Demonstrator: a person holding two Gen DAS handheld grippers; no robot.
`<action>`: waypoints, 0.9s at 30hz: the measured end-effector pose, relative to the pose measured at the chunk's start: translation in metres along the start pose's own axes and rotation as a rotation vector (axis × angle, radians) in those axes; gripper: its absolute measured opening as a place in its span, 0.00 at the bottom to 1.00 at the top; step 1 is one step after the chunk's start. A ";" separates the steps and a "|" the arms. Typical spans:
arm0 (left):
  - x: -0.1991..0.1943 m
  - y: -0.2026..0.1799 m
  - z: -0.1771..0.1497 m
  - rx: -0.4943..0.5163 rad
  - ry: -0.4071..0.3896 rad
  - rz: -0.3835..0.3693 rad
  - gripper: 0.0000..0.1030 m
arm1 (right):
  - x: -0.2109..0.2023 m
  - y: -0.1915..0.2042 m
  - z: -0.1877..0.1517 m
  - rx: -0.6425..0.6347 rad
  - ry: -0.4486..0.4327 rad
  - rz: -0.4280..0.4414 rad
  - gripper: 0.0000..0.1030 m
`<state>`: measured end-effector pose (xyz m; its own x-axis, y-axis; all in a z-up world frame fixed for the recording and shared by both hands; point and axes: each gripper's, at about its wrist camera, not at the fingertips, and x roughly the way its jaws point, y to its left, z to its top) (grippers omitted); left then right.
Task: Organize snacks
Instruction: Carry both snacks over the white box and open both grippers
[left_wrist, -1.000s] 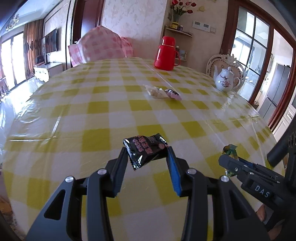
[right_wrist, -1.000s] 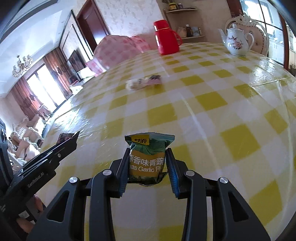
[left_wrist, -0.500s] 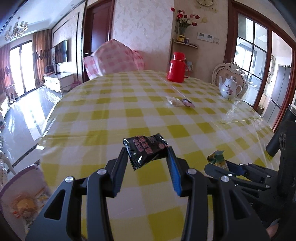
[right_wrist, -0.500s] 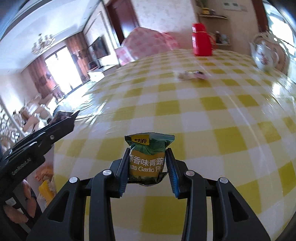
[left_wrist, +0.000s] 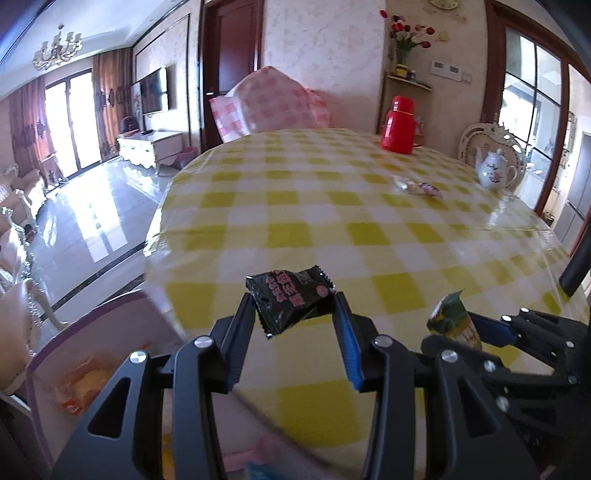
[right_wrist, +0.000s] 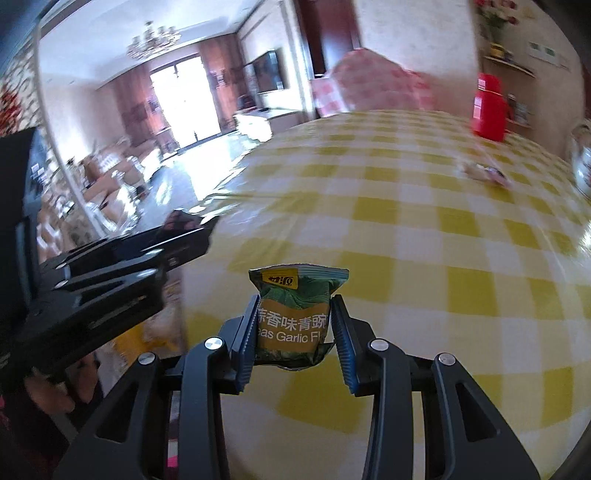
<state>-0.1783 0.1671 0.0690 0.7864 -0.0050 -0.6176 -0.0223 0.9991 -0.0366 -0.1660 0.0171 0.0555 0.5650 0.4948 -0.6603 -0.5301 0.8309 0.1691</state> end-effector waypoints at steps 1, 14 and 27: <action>-0.002 0.008 -0.002 -0.004 0.003 0.012 0.42 | 0.000 0.009 -0.001 -0.019 0.001 0.011 0.36; -0.015 0.089 -0.016 0.017 0.082 0.197 0.42 | 0.026 0.119 -0.029 -0.283 0.105 0.193 0.36; -0.007 0.109 -0.020 -0.009 0.131 0.354 0.89 | 0.004 0.114 -0.026 -0.255 0.013 0.268 0.71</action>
<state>-0.1988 0.2751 0.0533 0.6433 0.3349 -0.6885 -0.2847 0.9394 0.1909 -0.2410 0.1072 0.0530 0.3771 0.6817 -0.6269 -0.7998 0.5811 0.1508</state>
